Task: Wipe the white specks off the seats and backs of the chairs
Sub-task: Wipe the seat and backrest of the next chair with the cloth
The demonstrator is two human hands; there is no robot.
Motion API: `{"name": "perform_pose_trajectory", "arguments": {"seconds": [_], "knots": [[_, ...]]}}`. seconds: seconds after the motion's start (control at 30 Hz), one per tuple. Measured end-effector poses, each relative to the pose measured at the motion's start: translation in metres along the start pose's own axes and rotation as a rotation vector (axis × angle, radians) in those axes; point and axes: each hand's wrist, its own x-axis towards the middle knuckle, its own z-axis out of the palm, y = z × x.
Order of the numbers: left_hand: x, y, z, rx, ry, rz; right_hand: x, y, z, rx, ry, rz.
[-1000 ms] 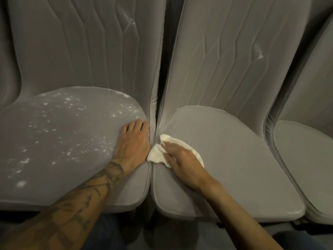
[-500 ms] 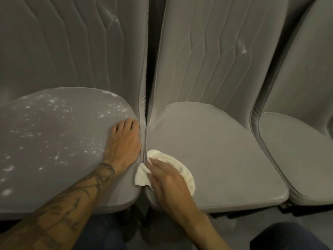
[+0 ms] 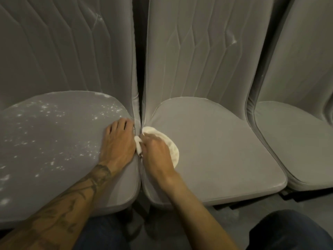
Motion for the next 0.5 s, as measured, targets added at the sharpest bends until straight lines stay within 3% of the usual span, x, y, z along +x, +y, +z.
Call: {"name": "perform_pose_trajectory", "arguments": {"seconds": [0.13, 0.2, 0.33, 0.43, 0.5], "knots": [[0.000, 0.000, 0.001, 0.020, 0.017, 0.007, -0.018, 0.003, -0.003, 0.143, 0.006, 0.029], [0.001, 0.000, 0.001, 0.004, 0.053, 0.006, -0.062, 0.015, -0.003, 0.053, -0.047, -0.043], [0.001, 0.002, 0.001, -0.019, 0.077, 0.017, -0.137, 0.033, -0.014, -0.183, 0.001, -0.230], [0.001, 0.001, 0.001, -0.013, 0.068, 0.014, -0.116, 0.024, -0.004, -0.083, 0.061, -0.196], [0.000, -0.001, 0.002, -0.009, 0.059, 0.019, -0.100, 0.009, 0.002, -0.109, -0.014, -0.209]]}}
